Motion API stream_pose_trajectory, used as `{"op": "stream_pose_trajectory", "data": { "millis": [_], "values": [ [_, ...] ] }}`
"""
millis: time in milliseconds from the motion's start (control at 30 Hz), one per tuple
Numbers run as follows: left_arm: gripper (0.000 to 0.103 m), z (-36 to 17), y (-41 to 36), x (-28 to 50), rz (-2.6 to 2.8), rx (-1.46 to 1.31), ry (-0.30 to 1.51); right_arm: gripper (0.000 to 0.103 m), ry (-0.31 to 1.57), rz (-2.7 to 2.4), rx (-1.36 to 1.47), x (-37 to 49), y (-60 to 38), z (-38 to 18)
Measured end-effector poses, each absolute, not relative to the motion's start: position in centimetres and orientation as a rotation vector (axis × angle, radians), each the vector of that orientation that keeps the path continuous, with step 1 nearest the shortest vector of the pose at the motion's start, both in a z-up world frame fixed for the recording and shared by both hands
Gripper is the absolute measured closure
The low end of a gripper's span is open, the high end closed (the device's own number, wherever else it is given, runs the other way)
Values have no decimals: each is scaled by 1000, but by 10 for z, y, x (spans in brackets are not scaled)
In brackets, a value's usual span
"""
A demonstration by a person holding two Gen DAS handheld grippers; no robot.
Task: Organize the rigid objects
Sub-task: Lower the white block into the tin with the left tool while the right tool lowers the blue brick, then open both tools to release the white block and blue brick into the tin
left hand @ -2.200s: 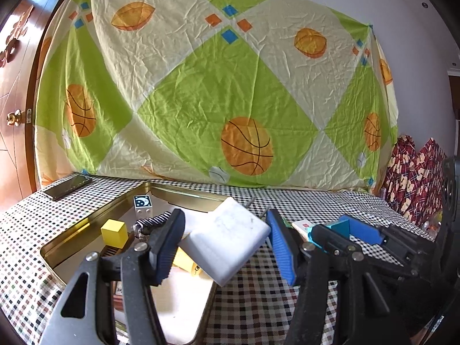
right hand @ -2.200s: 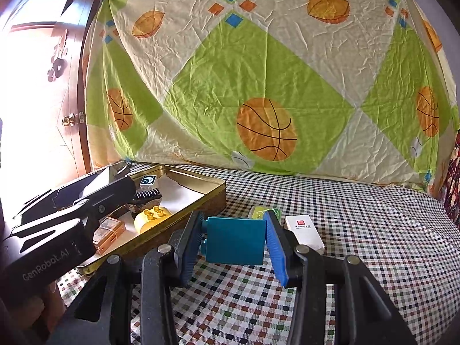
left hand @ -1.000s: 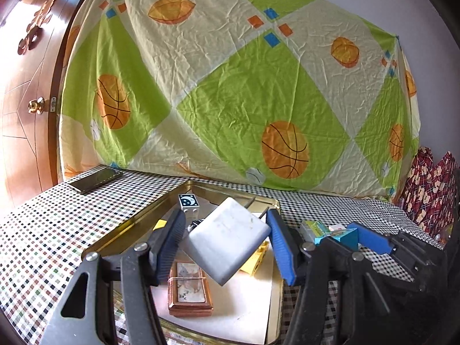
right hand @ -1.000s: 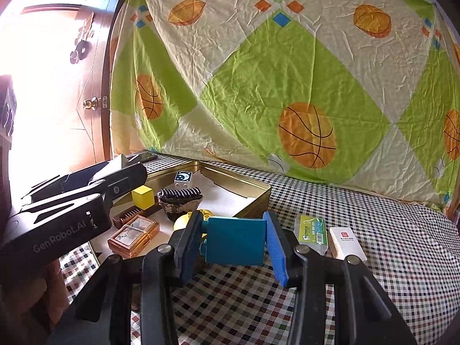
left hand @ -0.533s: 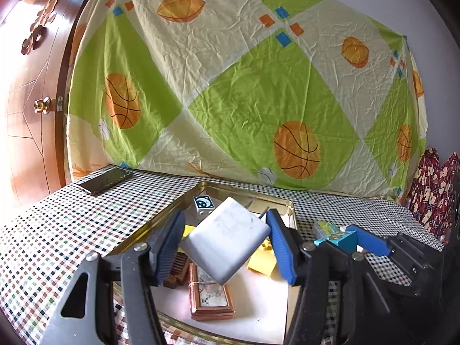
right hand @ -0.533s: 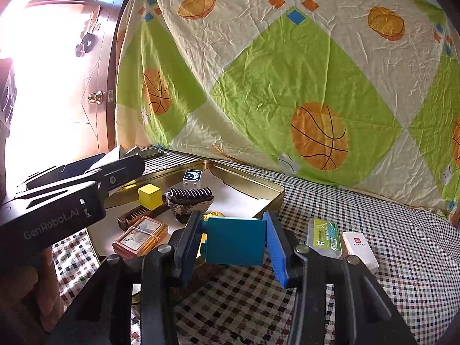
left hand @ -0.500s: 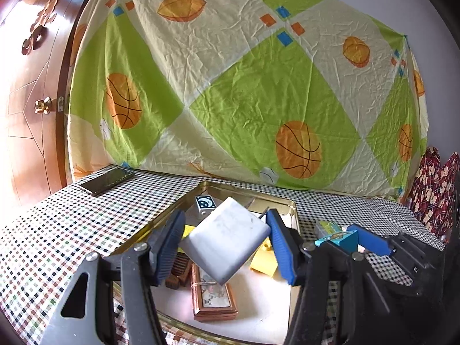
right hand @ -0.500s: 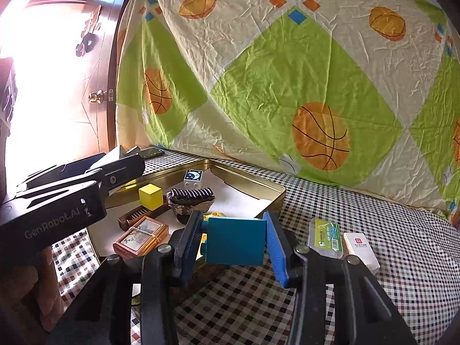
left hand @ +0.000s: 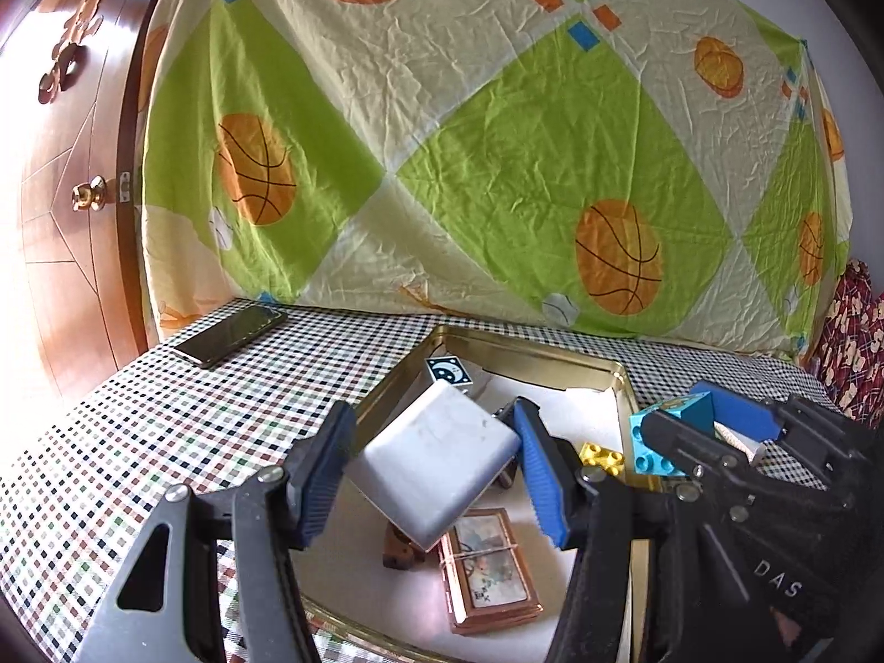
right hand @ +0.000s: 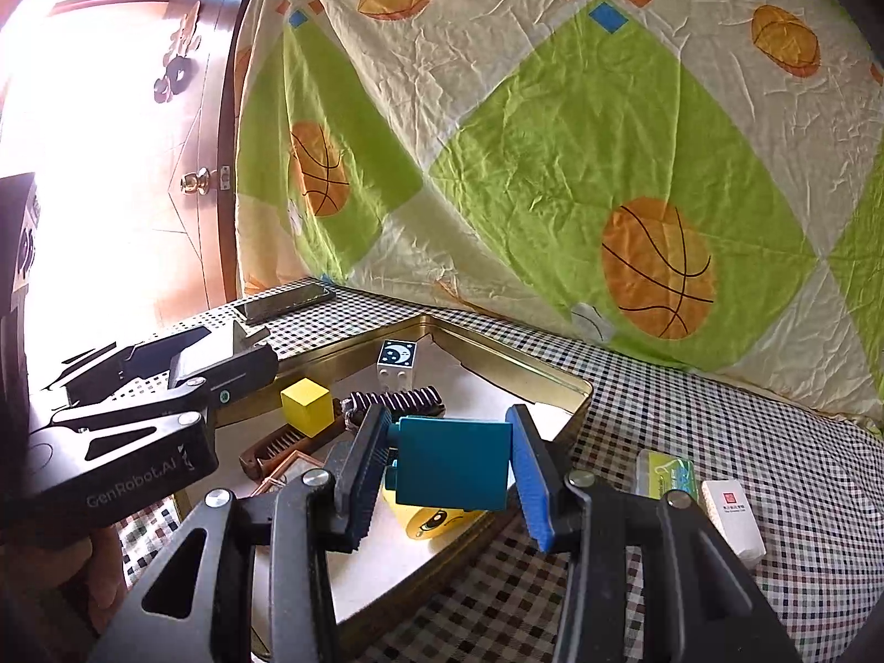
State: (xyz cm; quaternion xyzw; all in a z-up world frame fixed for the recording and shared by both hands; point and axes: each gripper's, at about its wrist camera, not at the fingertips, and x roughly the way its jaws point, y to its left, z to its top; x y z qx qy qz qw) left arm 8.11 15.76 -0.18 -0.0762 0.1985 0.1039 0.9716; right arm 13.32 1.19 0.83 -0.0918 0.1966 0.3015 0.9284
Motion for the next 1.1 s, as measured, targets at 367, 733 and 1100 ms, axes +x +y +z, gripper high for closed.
{"op": "stream_pose_trajectory", "data": {
  "millis": [367,733,1100],
  "values": [
    [45,-10,174,102,223,-141,498,57,467,632,-215,160,38,-1],
    [45,-20,178,115,220,-137,561,57,493,635,-234,167,45,-8],
    [30,-18,180,114,284,-99,544,50,498,695,-232,165,53,-9]
  ]
}}
